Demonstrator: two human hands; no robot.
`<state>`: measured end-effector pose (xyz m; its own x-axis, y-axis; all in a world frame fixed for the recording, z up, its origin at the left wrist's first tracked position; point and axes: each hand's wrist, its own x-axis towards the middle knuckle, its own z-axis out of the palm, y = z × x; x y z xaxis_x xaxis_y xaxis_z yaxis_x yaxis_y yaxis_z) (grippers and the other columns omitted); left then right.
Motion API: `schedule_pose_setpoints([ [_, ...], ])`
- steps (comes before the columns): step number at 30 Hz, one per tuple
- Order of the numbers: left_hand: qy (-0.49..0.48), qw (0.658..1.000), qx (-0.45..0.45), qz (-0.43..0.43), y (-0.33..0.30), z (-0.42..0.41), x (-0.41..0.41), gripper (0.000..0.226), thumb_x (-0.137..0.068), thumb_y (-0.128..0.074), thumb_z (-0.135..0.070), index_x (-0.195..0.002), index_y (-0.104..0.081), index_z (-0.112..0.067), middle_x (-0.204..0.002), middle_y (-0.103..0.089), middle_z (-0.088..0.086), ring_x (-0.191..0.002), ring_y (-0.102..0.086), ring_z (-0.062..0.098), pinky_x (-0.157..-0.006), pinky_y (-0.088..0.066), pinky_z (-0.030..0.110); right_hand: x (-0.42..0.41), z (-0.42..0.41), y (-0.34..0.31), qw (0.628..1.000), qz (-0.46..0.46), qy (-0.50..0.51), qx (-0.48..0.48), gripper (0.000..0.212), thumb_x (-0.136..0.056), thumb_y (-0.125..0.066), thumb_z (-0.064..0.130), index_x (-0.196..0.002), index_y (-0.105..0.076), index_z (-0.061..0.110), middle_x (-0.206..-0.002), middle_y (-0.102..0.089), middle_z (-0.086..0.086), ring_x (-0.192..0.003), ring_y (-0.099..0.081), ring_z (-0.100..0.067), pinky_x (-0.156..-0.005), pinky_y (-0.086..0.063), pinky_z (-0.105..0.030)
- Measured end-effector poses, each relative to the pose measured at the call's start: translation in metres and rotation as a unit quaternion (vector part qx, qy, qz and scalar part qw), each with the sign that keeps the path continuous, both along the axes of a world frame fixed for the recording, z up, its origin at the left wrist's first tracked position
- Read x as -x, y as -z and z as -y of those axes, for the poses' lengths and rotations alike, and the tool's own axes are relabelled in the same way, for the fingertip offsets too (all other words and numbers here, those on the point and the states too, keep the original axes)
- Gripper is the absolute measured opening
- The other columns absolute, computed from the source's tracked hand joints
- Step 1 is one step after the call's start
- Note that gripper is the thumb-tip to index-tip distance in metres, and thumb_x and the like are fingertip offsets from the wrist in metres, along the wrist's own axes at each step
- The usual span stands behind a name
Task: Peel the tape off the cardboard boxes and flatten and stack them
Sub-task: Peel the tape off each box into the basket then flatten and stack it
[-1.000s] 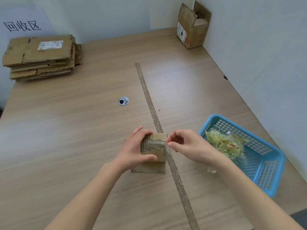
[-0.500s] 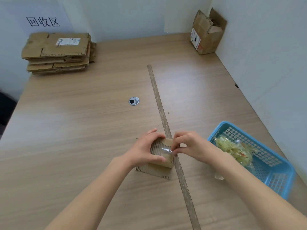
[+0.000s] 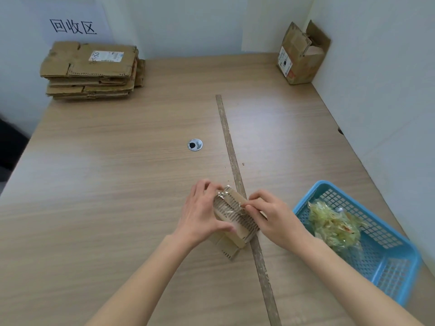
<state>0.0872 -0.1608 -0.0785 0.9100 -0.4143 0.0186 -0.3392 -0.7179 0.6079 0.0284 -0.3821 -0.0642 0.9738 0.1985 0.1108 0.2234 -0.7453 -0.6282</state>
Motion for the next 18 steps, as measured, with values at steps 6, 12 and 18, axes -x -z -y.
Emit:
schedule_pose_setpoints([
  [6,-0.035,0.990,0.077,-0.114,0.003,-0.005,0.005,0.089,-0.052,-0.099,-0.042,-0.133,-0.061,-0.039,-0.138,-0.050,-0.011,-0.128,-0.049,0.010,-0.106,-0.040,0.026,0.014,0.004,-0.011,0.998,-0.018,0.013,0.060,0.029,-0.090,-0.073,0.042,-0.105,-0.076,0.019,-0.099,-0.059,0.011,-0.073,-0.061,-0.008,-0.068,-0.055,-0.035],
  [12,-0.036,0.971,0.126,-0.200,0.006,0.017,0.034,0.116,-0.053,-0.087,-0.059,-0.155,-0.038,-0.036,-0.158,-0.020,-0.016,-0.147,-0.023,0.001,-0.114,-0.022,0.019,0.021,-0.015,-0.007,0.995,-0.024,0.096,0.003,0.011,-0.087,-0.079,0.026,-0.080,-0.074,0.020,-0.079,-0.067,0.012,-0.064,-0.060,-0.003,-0.066,-0.053,-0.030],
  [18,-0.038,0.965,0.154,-0.211,0.012,0.022,0.062,0.125,-0.055,-0.088,-0.059,-0.157,-0.016,-0.050,-0.154,-0.042,-0.019,-0.140,-0.041,-0.001,-0.115,-0.037,0.027,0.018,-0.006,-0.020,0.980,-0.128,0.126,-0.087,0.011,-0.093,-0.071,0.024,-0.083,-0.073,0.023,-0.070,-0.072,0.010,-0.054,-0.068,-0.004,-0.057,-0.059,-0.029],
])
